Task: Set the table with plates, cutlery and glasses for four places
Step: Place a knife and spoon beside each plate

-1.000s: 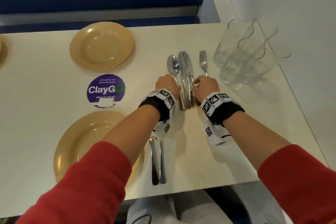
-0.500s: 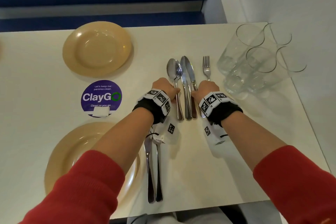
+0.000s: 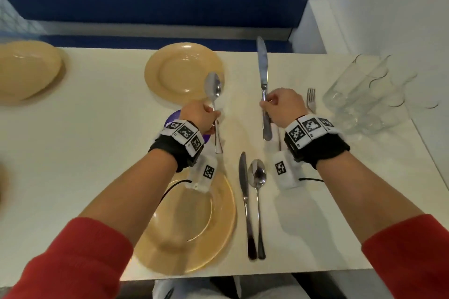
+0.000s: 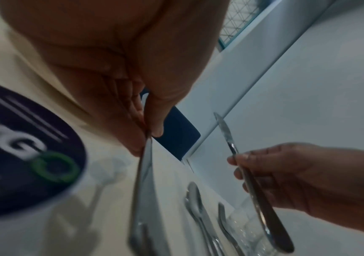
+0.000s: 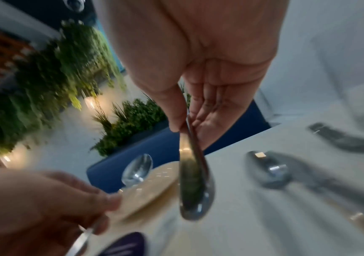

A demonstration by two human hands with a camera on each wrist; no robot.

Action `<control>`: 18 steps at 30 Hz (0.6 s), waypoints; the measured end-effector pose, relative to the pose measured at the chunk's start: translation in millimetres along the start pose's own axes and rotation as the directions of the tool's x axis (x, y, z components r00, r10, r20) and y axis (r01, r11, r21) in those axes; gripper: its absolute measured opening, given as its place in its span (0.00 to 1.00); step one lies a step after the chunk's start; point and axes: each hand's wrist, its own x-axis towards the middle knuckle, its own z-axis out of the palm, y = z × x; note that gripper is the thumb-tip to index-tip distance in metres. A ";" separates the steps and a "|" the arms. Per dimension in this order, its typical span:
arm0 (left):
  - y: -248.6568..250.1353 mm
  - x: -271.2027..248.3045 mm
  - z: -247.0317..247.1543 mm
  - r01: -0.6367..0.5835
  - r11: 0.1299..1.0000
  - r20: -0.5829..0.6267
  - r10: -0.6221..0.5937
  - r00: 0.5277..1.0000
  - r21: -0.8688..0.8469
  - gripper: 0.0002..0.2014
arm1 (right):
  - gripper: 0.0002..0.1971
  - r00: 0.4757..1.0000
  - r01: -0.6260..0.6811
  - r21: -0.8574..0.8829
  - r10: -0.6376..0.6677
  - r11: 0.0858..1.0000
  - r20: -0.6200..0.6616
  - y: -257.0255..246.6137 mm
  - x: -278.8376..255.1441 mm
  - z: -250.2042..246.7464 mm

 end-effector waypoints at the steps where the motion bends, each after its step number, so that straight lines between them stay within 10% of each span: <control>1: -9.9 -2.4 -18.3 -0.008 1.000 -0.018 0.009 1.000 0.019 0.13 | 0.11 0.999 0.025 0.053 -0.027 0.998 0.038 -20.1 -5.4 13.7; 11: -164.1 -40.0 -214.3 0.069 0.996 0.050 -0.071 0.996 0.052 0.11 | 0.04 0.984 0.040 -0.037 -0.033 0.999 0.176 -204.3 -84.6 198.3; 18: -245.3 -55.5 -253.5 0.111 0.976 0.136 -0.137 0.981 0.187 0.14 | 0.11 0.935 0.003 -0.252 0.086 0.968 0.343 -251.7 -129.6 284.1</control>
